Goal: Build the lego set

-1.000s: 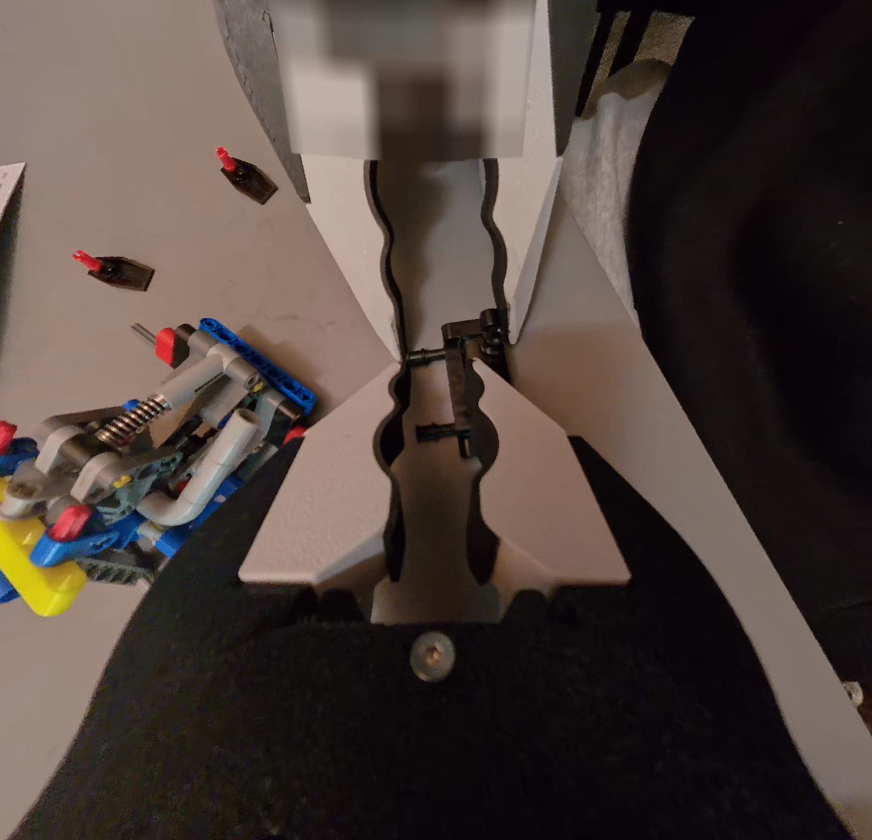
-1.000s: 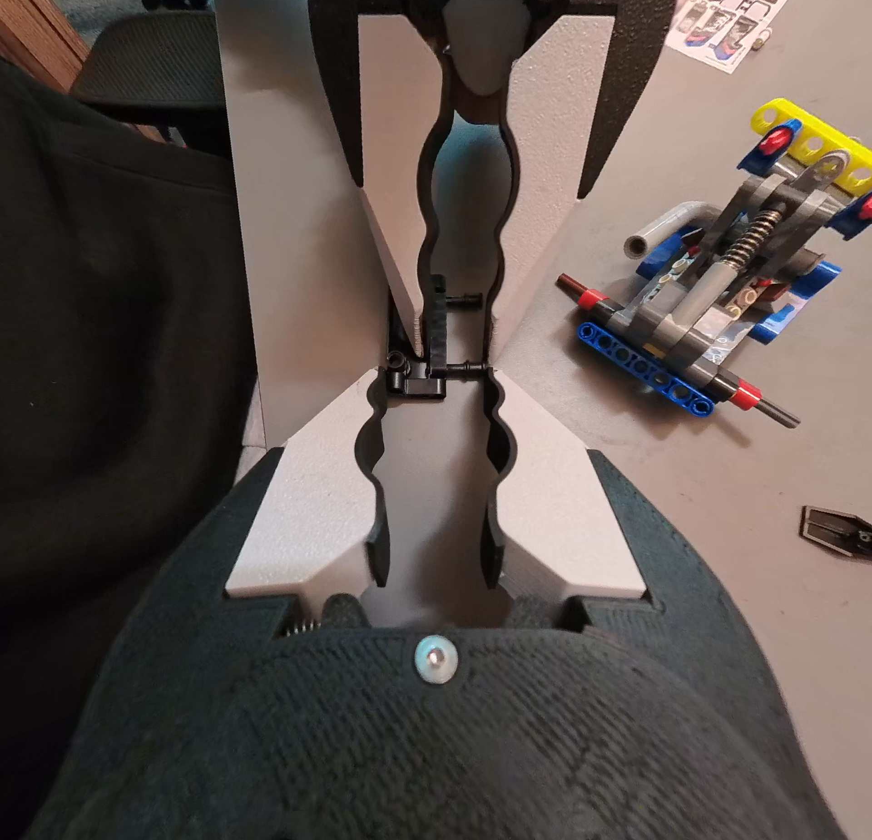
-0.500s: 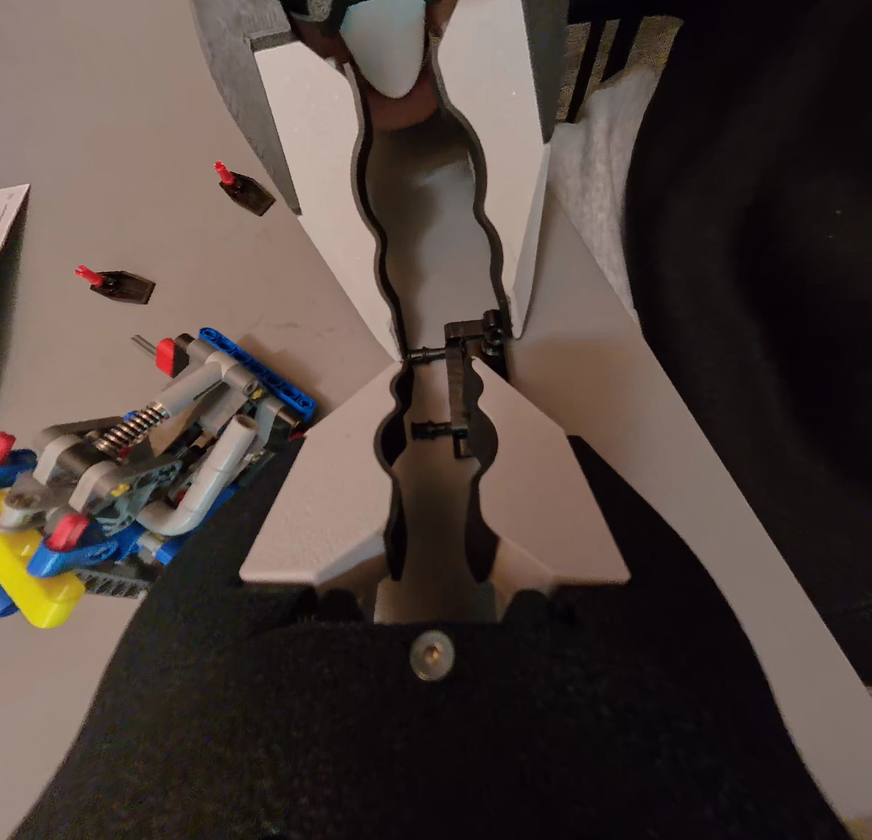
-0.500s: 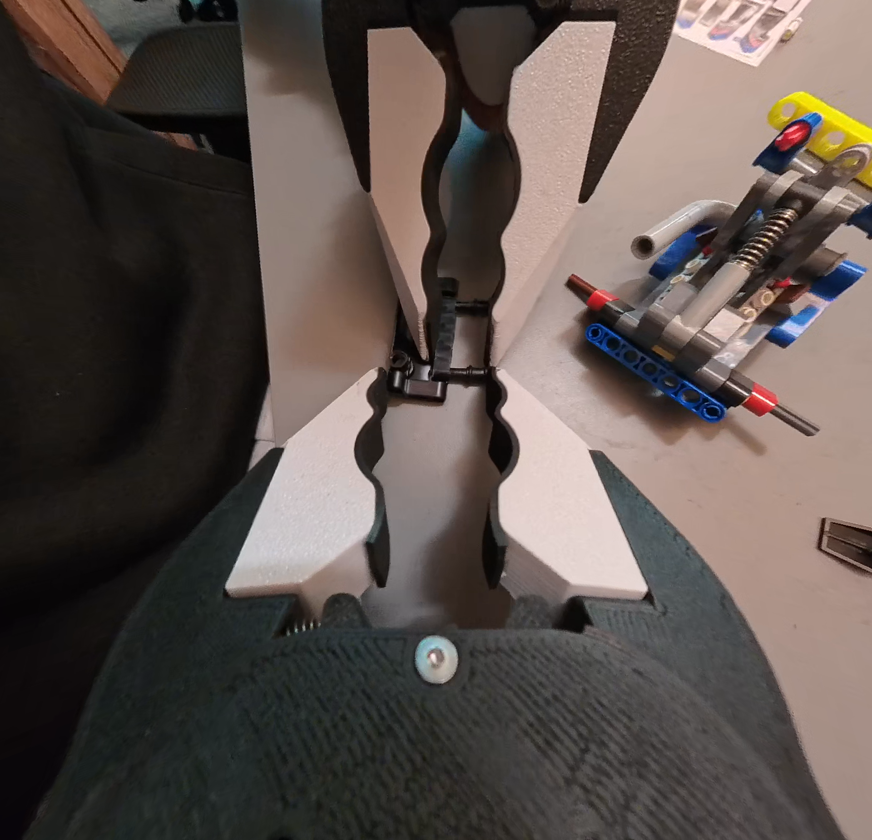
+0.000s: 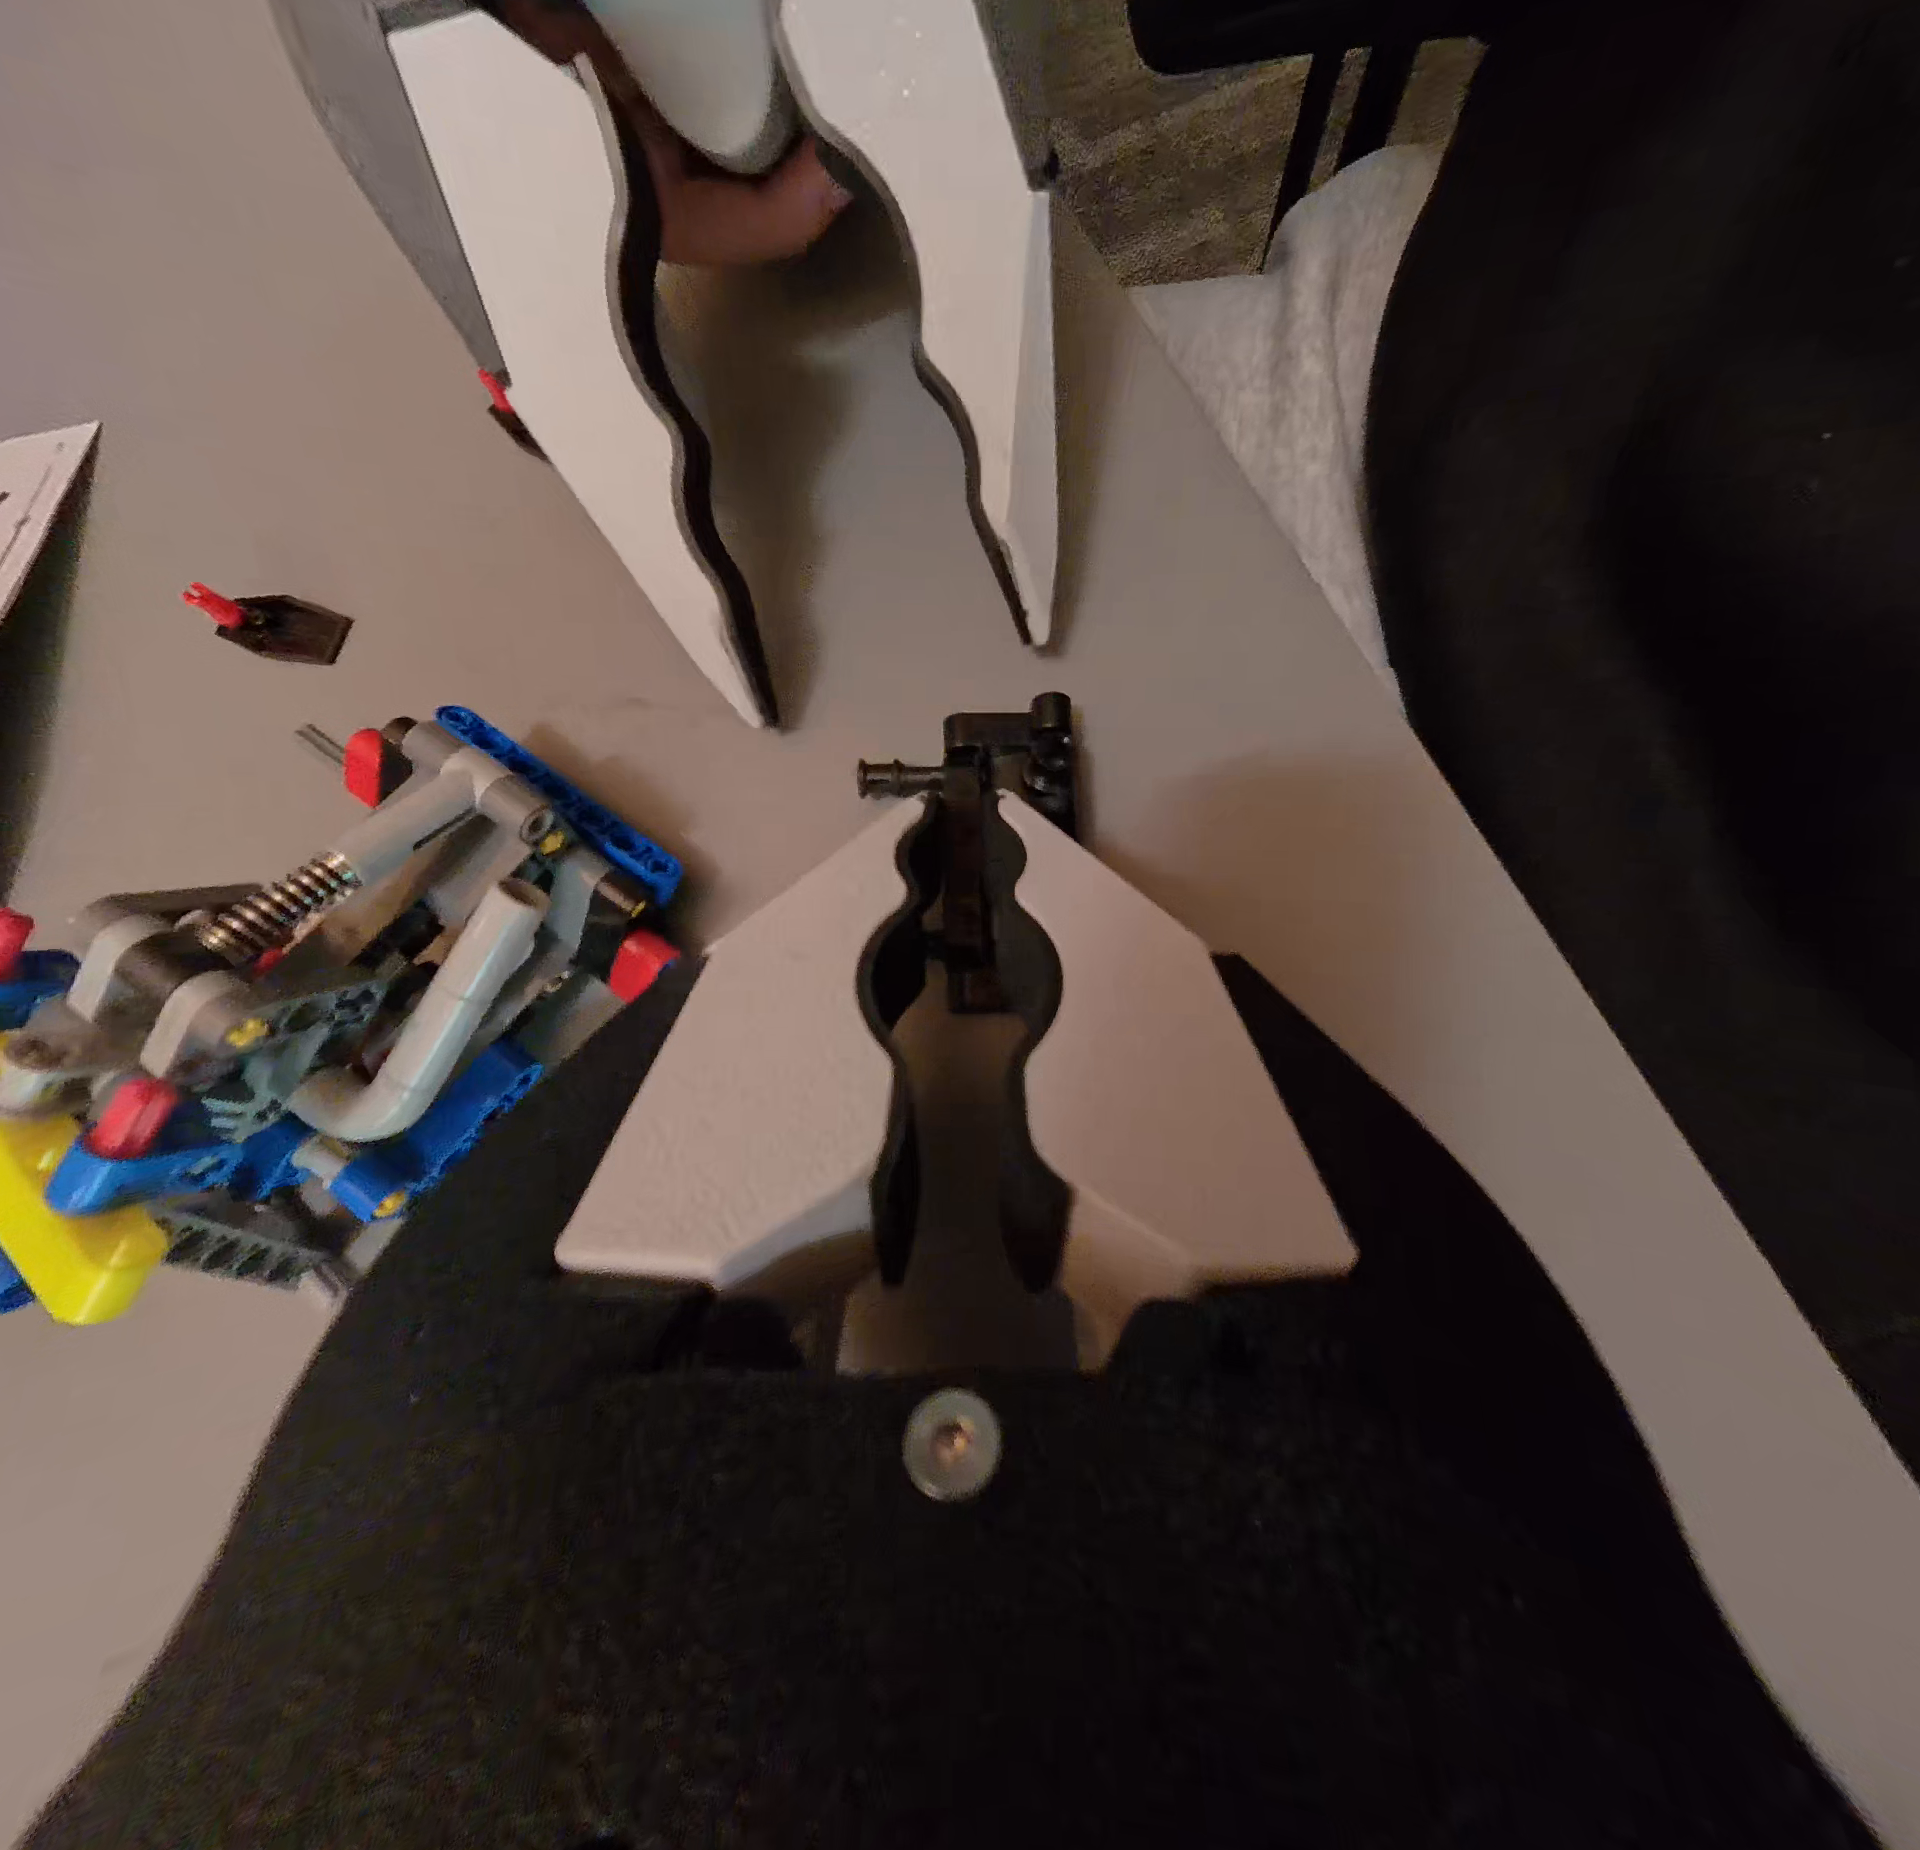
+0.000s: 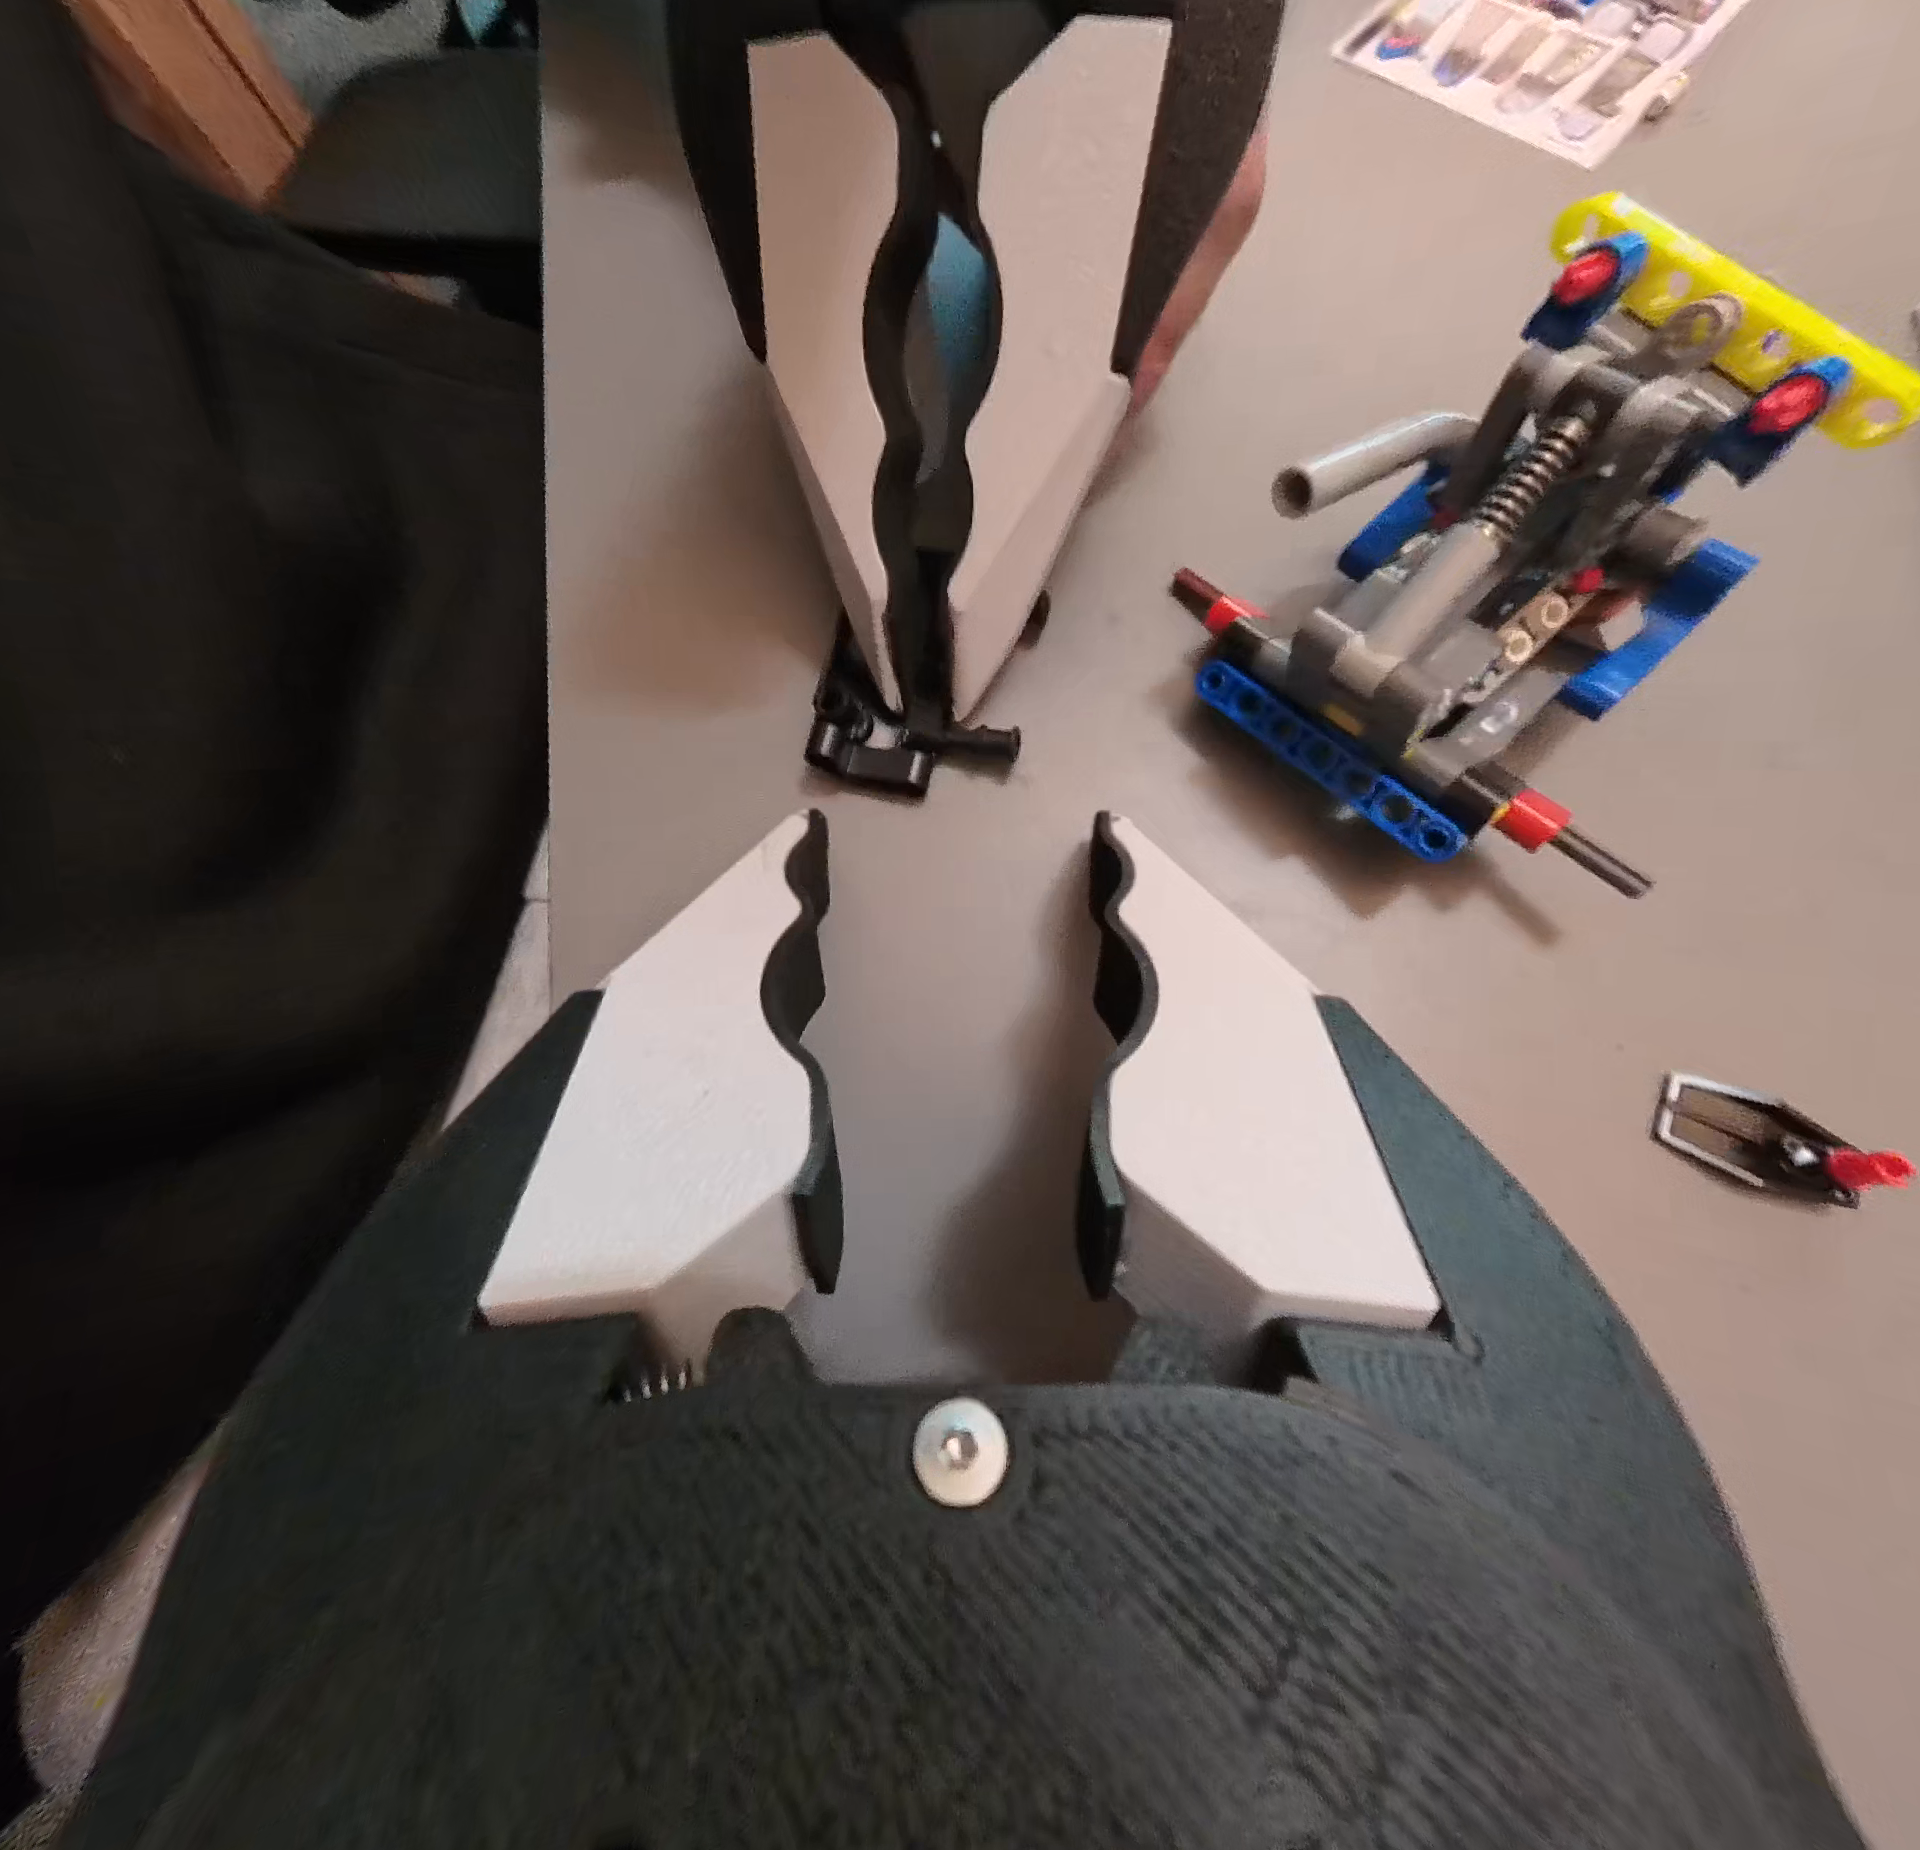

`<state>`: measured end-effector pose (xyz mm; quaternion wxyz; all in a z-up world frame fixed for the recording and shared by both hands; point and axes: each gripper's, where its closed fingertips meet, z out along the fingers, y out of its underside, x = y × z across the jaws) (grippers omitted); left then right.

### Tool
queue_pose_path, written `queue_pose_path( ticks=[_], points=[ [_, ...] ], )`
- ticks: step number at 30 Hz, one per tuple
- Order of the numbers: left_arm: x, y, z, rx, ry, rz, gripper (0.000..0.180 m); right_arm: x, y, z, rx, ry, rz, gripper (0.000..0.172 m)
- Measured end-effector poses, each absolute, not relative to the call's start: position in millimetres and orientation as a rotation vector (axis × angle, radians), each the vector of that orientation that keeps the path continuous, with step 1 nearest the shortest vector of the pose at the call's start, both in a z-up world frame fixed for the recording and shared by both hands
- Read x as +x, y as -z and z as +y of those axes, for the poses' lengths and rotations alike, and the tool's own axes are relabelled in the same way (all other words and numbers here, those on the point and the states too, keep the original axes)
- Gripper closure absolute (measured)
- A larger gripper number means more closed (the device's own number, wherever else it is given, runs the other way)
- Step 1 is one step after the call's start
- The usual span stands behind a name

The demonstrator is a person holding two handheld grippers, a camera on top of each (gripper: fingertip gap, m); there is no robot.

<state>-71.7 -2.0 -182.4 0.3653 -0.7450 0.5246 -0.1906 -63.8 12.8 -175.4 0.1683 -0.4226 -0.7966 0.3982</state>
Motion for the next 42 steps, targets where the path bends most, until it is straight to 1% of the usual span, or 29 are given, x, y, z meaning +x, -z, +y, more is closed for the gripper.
queue_pose_path(
  ticks=[1, 4, 7, 11, 16, 17, 18, 19, 21, 27, 28, 42],
  points=[
    [-72, 182, -2, -1.909, 0.485, 1.358, 0.176, -66, 174, 11, -1.192, -1.145, -2.27, 0.127],
    [-71, 182, -2, -1.9, 0.495, 1.373, 0.176, -71, 181, 7, -1.142, -1.081, -2.322, 0.126],
    [-71, 182, -2, -1.896, 0.486, 1.377, 0.176, -74, 181, 9, -1.123, -1.079, -2.327, 0.136],
    [-71, 182, -3, -1.889, 0.468, 1.376, 0.176, -73, 180, 8, -1.133, -1.099, -2.333, 0.136],
    [-71, 182, -3, -1.889, 0.459, 1.371, 0.176, -73, 177, 6, -1.207, -1.17, -2.311, 0.142],
    [-71, 182, -3, -1.891, 0.462, 1.37, 0.176, -69, 178, -1, -1.195, -1.192, -2.349, 0.139],
    [-71, 182, -3, -1.892, 0.465, 1.37, 0.176, -66, 177, -6, -1.178, -1.214, -2.366, 0.128],
    [-71, 182, -3, -1.892, 0.466, 1.37, 0.176, -65, 177, -9, -1.165, -1.213, -2.376, 0.12],
    [-71, 182, -3, -1.888, 0.463, 1.373, 0.176, -70, 179, -7, -1.165, -1.166, -2.352, 0.129],
    [-71, 182, -3, -1.862, 0.471, 1.407, 0.176, -73, 182, -8, -1.05, -1.093, -2.374, 0.127],
    [-72, 182, -2, -1.86, 0.472, 1.409, 0.176, -74, 182, -8, -1.033, -1.085, -2.378, 0.129],
    [-80, 182, 3, -1.928, 0.442, 1.324, 0.176, -78, 181, 2, -1.115, -0.985, -2.249, 0.132]
  ],
)
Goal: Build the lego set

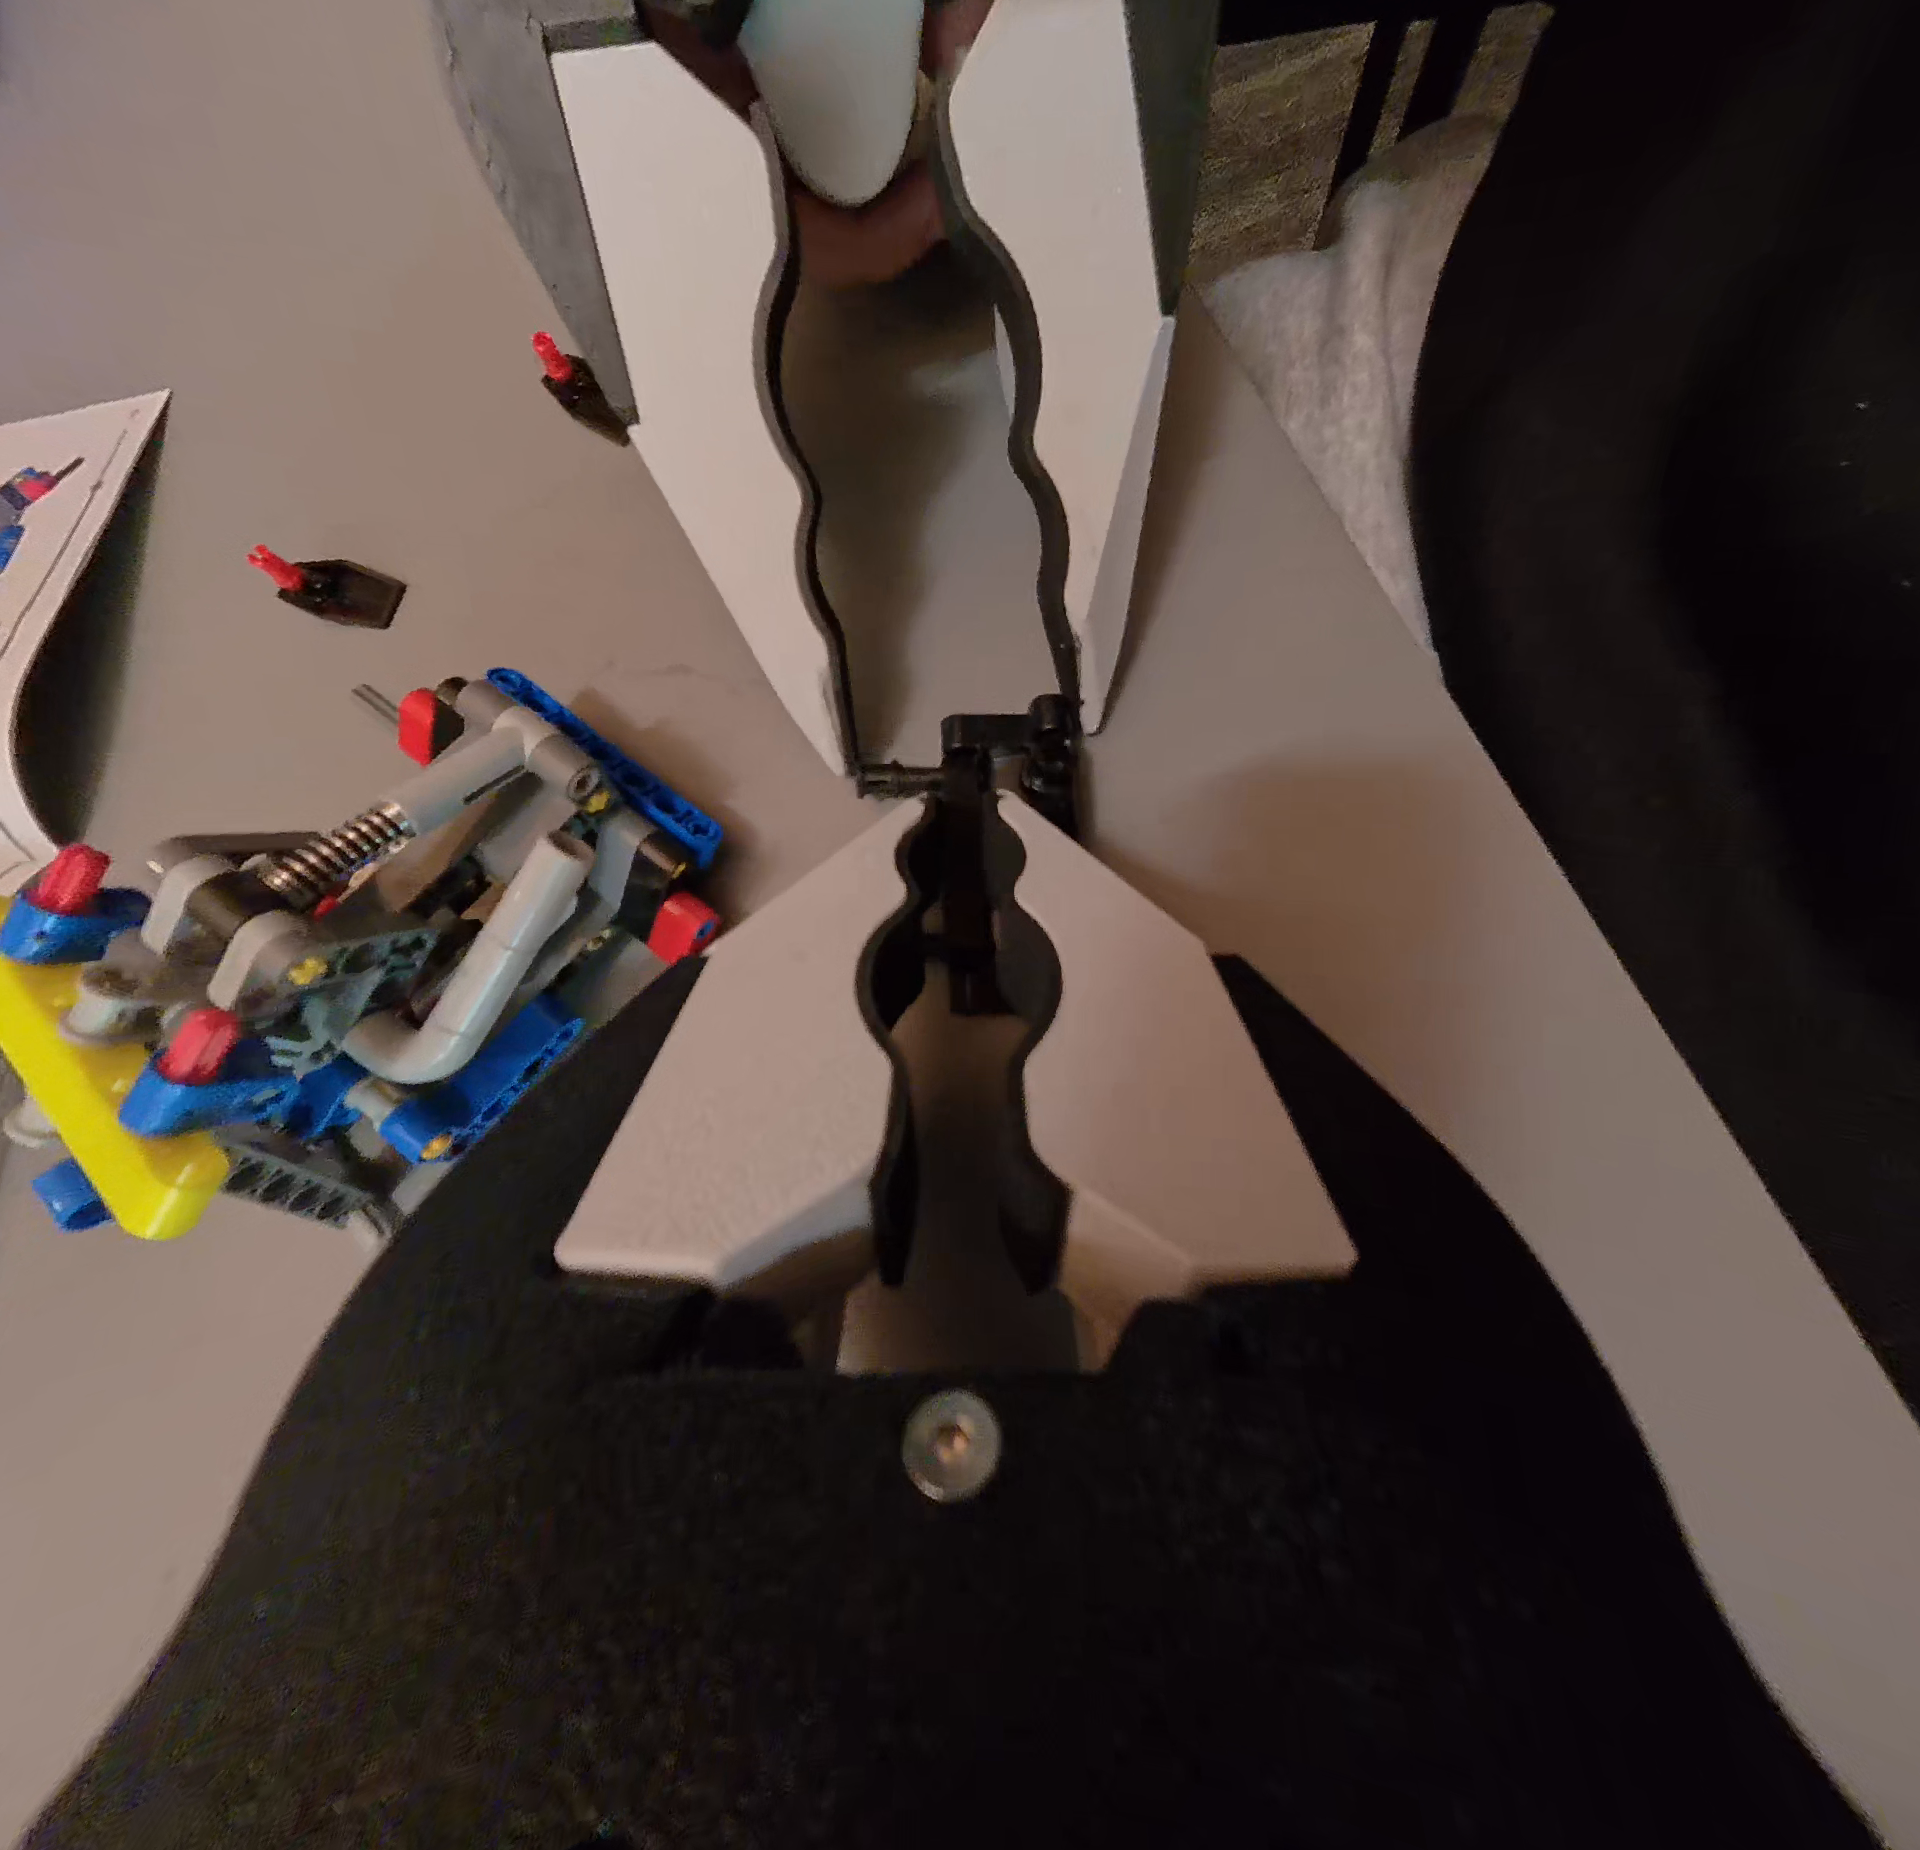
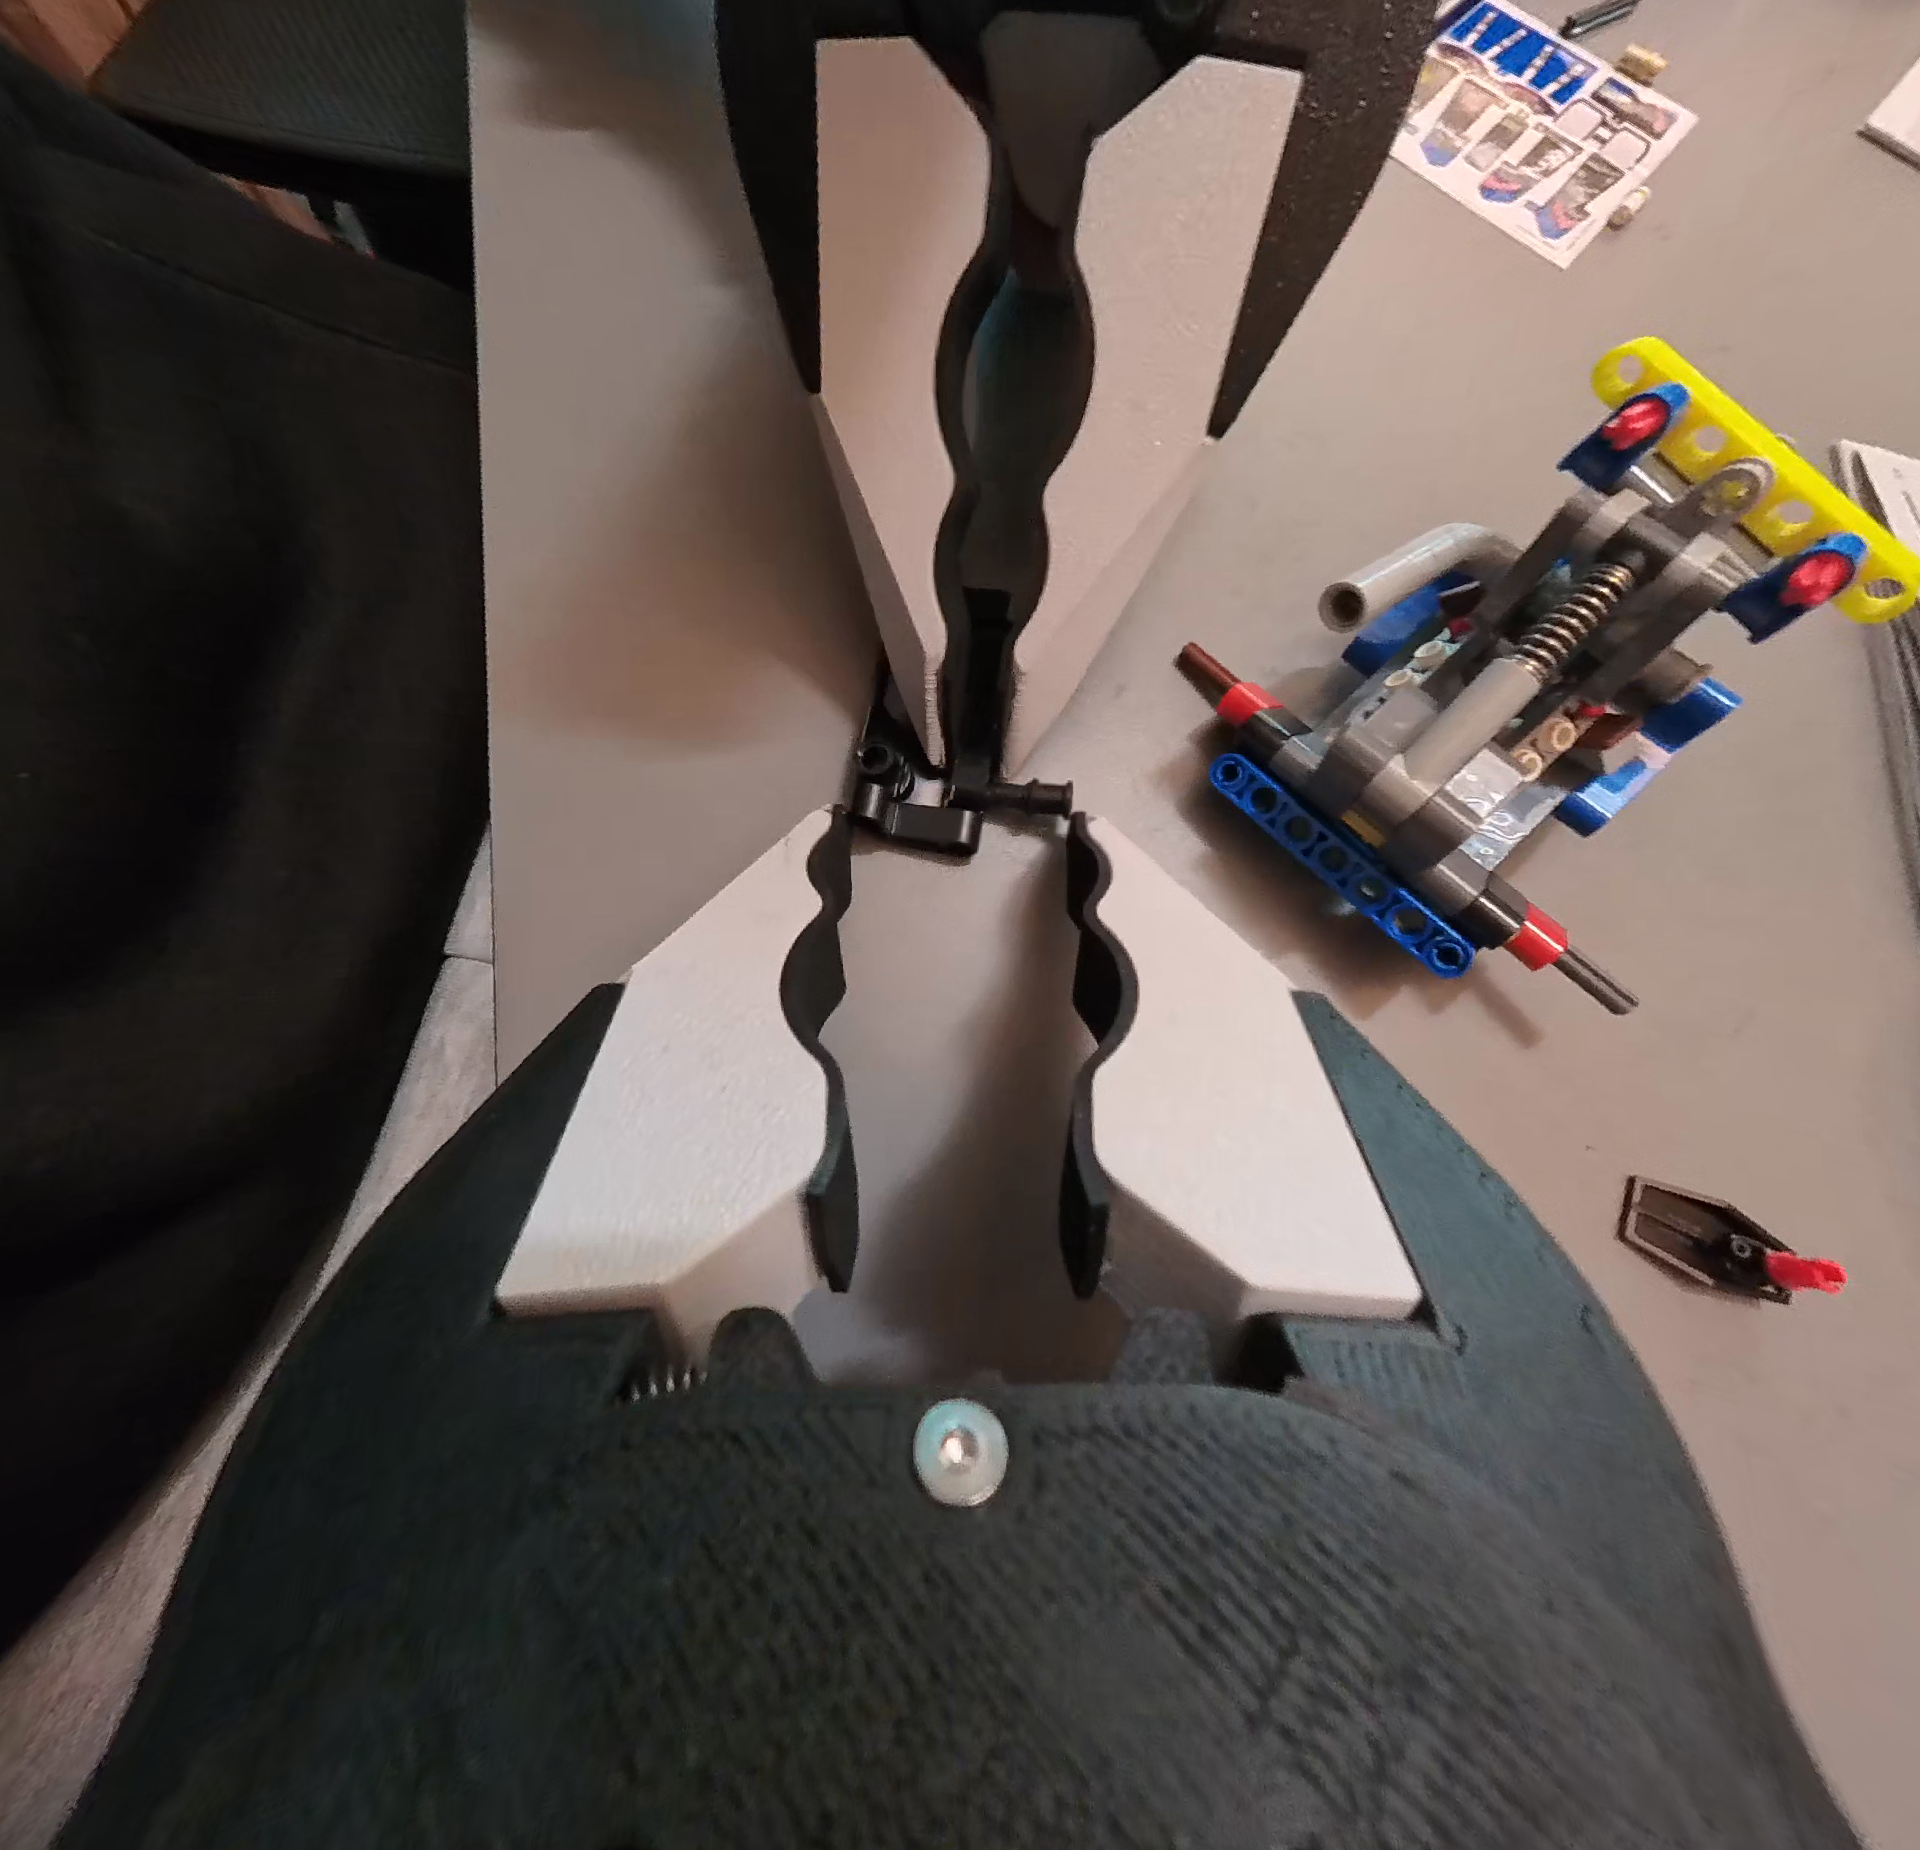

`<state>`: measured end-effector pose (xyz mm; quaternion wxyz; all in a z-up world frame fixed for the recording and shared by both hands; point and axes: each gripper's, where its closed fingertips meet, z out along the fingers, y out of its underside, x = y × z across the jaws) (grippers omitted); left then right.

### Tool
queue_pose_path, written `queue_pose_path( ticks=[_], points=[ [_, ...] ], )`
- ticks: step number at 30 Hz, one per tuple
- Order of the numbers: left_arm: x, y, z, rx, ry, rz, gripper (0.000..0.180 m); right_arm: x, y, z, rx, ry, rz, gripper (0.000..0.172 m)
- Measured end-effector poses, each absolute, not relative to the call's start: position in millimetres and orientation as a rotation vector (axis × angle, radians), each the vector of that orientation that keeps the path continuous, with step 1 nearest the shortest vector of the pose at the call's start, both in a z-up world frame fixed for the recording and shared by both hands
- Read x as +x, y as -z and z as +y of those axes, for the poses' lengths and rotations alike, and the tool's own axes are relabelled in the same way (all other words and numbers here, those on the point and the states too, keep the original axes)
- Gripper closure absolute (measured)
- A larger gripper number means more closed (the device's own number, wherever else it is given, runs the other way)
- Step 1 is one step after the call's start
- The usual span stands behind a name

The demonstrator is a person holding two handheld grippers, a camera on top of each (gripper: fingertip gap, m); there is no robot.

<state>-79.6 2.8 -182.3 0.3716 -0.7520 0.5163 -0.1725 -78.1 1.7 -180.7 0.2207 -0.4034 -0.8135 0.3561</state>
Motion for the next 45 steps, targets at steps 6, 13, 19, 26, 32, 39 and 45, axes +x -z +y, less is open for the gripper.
queue_pose_path(
  ticks=[6, 13, 19, 26, 32, 39, 45],
  points=[
    [-79, 182, 2, -1.919, 0.444, 1.329, 0.176, -79, 181, 1, -1.12, -0.992, -2.253, 0.131],
    [-78, 183, 2, -1.927, 0.45, 1.326, 0.176, -79, 181, 0, -1.111, -1.007, -2.272, 0.131],
    [-81, 182, 4, -1.949, 0.423, 1.282, 0.168, -79, 182, -1, -1.107, -1.007, -2.279, 0.132],
    [-81, 181, 6, -1.906, 0.387, 1.373, 0.164, -79, 182, -1, -1.116, -1.01, -2.281, 0.132],
    [-83, 181, 5, -1.898, 0.448, 1.41, 0.163, -79, 182, -1, -1.114, -1.011, -2.281, 0.132],
    [-85, 178, 12, -1.858, 0.347, 1.534, 0.149, -79, 182, -2, -1.123, -1.026, -2.292, 0.132],
    [-81, 180, 8, -1.863, 0.458, 1.506, 0.155, -79, 182, -2, -1.12, -1.023, -2.294, 0.132]
  ],
)
